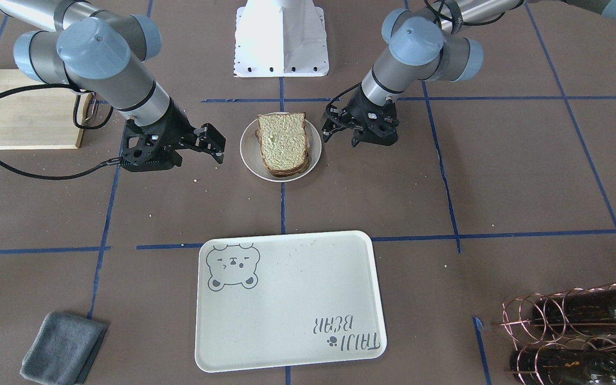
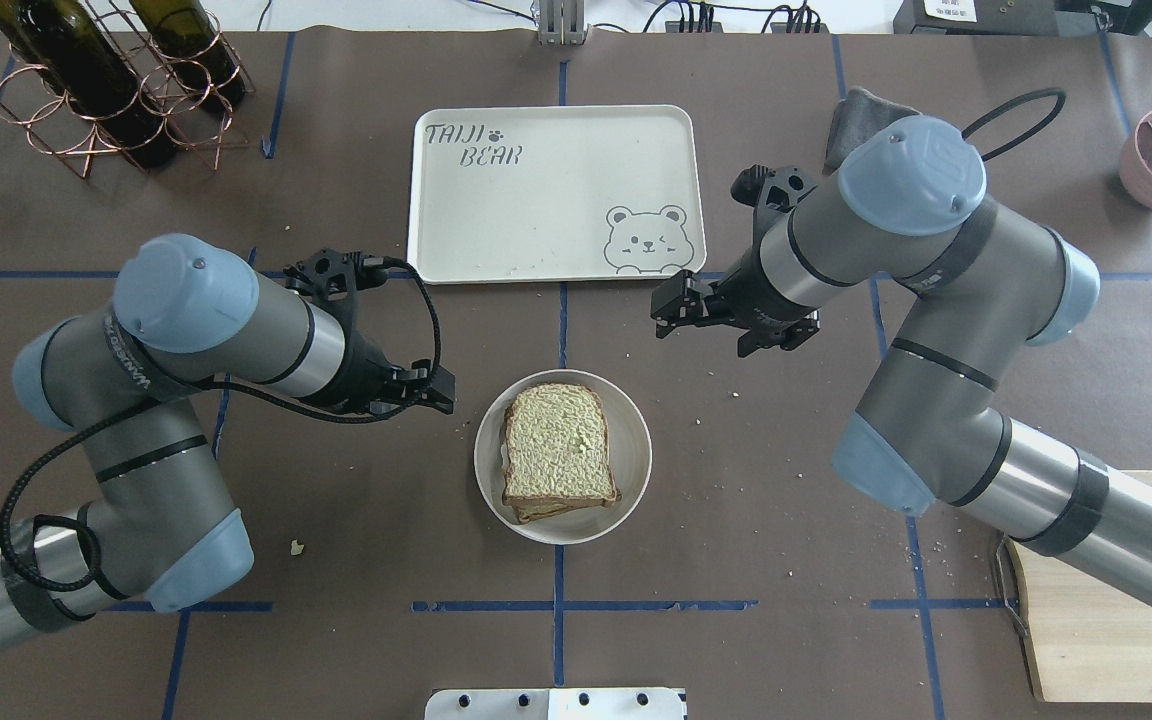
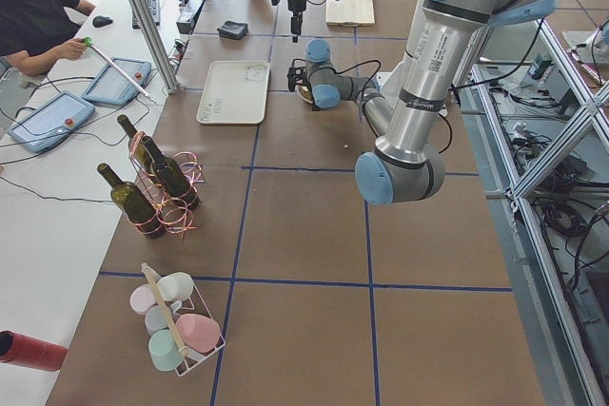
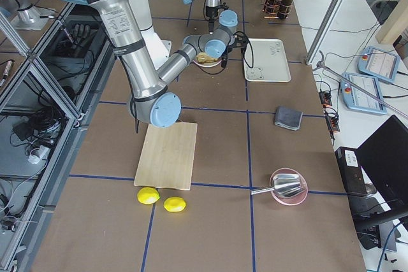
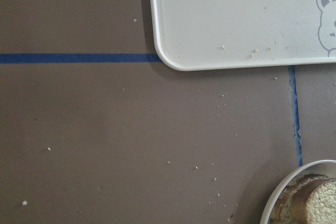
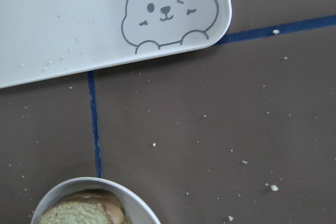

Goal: Make sandwich and place on tray
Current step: 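Release the bread and withdraw the right gripper while the left gripper approaches the plate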

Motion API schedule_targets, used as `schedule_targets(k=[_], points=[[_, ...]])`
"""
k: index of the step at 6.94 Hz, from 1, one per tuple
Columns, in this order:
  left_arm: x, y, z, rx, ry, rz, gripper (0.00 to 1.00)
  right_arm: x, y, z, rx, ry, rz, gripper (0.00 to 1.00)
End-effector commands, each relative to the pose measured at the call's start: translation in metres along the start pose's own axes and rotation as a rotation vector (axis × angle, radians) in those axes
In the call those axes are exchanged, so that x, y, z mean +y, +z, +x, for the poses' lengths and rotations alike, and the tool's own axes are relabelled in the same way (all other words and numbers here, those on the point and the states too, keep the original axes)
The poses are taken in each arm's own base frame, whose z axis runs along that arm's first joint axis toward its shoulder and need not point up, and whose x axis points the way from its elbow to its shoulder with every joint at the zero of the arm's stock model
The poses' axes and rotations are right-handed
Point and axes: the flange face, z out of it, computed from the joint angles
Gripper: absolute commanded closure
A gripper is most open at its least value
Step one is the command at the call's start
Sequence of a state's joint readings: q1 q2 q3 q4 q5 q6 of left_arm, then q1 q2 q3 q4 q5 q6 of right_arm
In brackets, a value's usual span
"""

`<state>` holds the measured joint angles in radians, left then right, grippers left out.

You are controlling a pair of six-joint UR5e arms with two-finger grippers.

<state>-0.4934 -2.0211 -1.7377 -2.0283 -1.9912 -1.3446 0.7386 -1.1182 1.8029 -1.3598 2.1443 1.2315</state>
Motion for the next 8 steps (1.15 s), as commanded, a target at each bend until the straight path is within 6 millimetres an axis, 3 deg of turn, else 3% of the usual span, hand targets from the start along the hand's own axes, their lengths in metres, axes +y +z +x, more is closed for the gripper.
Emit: schedule_targets(k=[1, 3, 6, 7, 8], points=[[0.015, 0.03, 0.01, -0.021, -0.013, -0.026, 0.49, -0.014, -0.021, 0.023, 0.017, -0.002, 0.014, 0.0], [0.021, 0.038, 0.011, -0.012, -0.005, -0.034, 0.59, -0.021, -0.029, 0.028, 0.011, 0.003, 0.01, 0.0], [0.016, 0.05, 0.019, -0.001, 0.0, -0.034, 0.64, -0.022, -0.036, 0.028, 0.004, 0.002, 0.017, 0.0], [0.016, 0.051, 0.018, -0.002, -0.001, -0.035, 0.77, -0.022, -0.035, 0.031, 0.007, 0.005, 0.016, 0.0], [0.016, 0.05, 0.018, -0.002, -0.002, -0.035, 1.0, -0.022, -0.034, 0.034, 0.011, 0.009, 0.015, 0.0]])
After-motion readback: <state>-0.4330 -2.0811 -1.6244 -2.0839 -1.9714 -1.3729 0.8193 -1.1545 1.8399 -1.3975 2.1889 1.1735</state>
